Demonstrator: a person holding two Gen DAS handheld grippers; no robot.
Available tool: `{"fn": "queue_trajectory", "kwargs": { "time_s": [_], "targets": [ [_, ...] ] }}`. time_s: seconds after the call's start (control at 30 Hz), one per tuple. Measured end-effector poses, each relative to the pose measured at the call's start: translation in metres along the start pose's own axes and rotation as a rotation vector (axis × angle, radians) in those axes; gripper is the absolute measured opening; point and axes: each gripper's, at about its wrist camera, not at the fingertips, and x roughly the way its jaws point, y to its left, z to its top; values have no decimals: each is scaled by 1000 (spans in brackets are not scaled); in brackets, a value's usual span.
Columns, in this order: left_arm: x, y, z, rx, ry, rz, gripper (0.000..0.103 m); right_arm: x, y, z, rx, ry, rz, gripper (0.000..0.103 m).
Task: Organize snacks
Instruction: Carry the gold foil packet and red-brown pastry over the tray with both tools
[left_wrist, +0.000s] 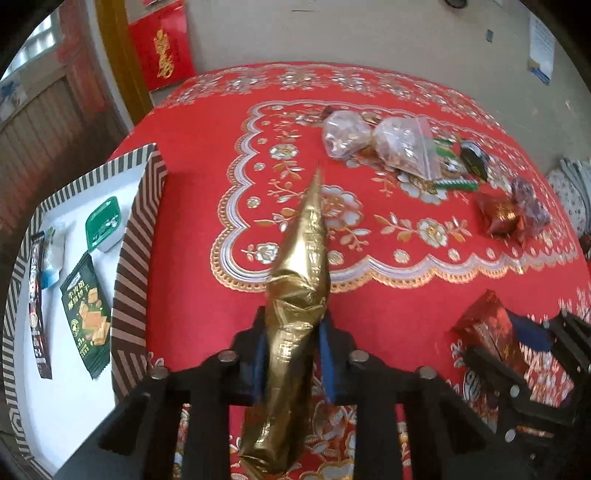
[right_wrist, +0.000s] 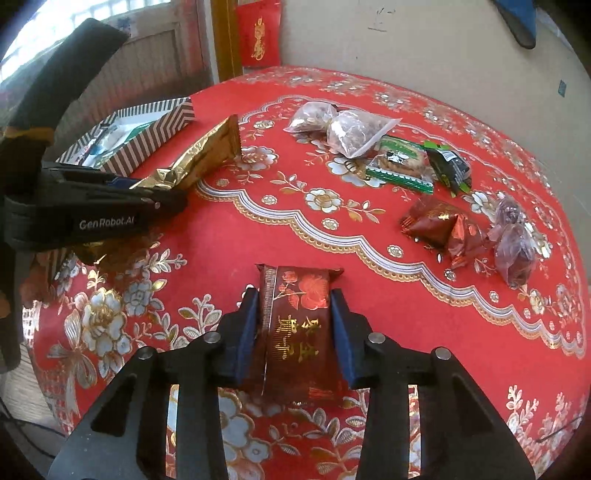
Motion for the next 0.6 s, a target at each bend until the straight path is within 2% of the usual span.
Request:
{"fn": "queue_trajectory", "kwargs": {
  "time_s": [0.17, 0.6],
  "targets": [
    [-14, 5, -10, 2, -32, 3, 20, -5, -2, -1, 40, -31, 39, 35],
    [-61, 28, -9, -21, -154, 48, 20, -24, 32, 31, -12, -103, 56, 35]
  ]
}}
